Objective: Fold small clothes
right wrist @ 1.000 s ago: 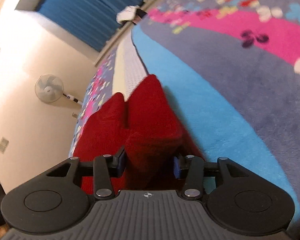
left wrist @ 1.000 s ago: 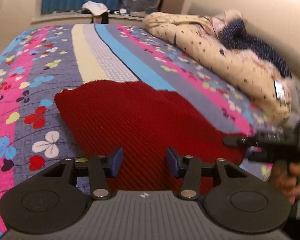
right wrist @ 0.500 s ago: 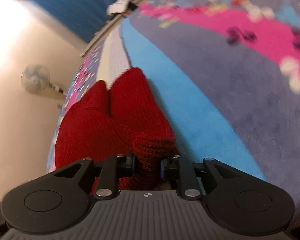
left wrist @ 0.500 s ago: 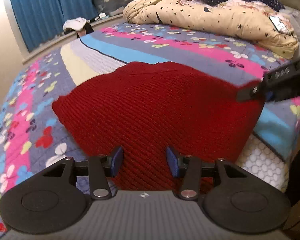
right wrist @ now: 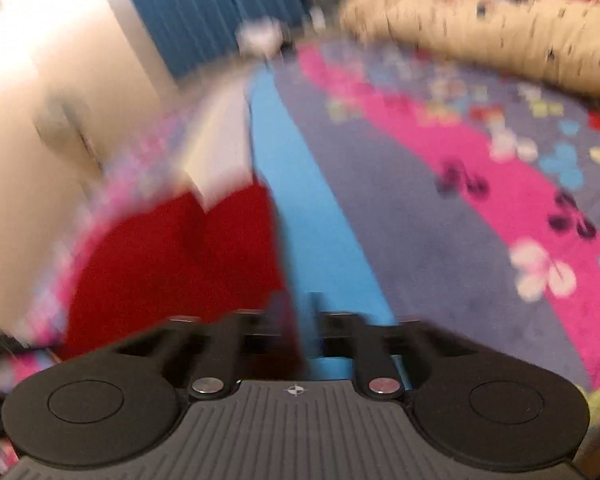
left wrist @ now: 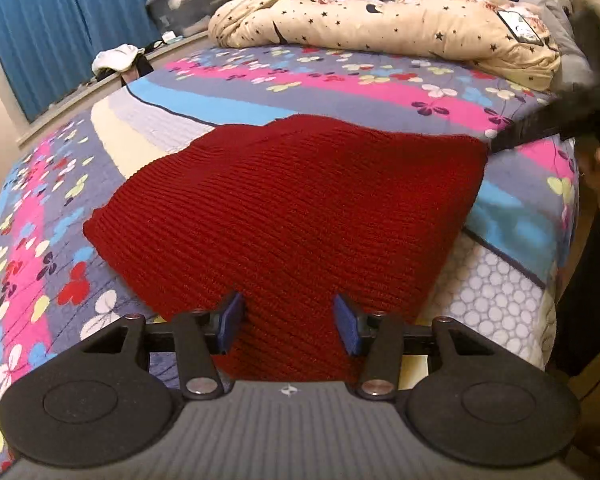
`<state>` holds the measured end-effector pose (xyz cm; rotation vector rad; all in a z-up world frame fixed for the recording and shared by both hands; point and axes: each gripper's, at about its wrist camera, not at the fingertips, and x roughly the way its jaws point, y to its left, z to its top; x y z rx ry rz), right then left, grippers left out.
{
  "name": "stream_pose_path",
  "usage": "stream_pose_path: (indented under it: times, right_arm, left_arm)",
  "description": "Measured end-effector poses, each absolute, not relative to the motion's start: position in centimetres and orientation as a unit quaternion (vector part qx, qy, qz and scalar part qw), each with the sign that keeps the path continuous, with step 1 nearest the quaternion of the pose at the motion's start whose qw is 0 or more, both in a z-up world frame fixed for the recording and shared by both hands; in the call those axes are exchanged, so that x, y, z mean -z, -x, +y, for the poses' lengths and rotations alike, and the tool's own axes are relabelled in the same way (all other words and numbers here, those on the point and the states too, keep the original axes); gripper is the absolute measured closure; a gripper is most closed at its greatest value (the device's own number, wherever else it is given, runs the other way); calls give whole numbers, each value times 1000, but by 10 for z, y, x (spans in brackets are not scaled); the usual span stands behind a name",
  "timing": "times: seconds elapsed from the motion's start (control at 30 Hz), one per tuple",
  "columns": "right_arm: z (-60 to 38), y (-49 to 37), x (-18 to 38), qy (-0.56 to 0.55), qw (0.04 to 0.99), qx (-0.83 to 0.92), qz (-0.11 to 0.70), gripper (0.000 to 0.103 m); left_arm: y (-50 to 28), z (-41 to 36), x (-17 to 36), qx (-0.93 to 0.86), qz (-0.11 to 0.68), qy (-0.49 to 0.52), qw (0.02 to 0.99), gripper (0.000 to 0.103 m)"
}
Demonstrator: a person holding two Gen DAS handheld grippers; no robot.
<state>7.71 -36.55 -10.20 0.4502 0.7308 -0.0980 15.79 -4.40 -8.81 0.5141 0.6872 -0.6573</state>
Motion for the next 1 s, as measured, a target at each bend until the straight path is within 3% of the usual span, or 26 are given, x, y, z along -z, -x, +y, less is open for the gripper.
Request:
stream_pose_path:
  times: [0.1,0.27,0.3,0.33,0.4,0.7,0.83,1.0]
  right_arm:
    - [-382,-82,121,-262,875,70,402,103]
    - [-395,-72,75,-274,909,60,308,95]
    - [-398,-71,66,-276,913,52,295,79]
    - [-401,-72,56,-277,917,44,285,54]
    - [-403,-73,39,-264,927,23,267,38]
    - [-406,-113,2,-184,946,-43,263,26]
    - [-406,-143,20,-188,936,-74,290,21]
    - [-404,-178,51,-247,903,-73,342,25]
  left_arm:
    - [-163,-39,83,316,336,-217,860,48]
    - [-168,-30,64,311,325,-162,878,41]
    - [-169,-28,60,309,319,-152,883,39]
    - [-170,-26,58,305,311,-145,888,37]
    - [-170,-24,53,294,299,-136,897,33]
    - [-186,-16,47,236,293,-85,922,24]
    - [-191,-14,51,223,297,-80,925,23]
    - [-202,-3,58,199,311,-58,928,23]
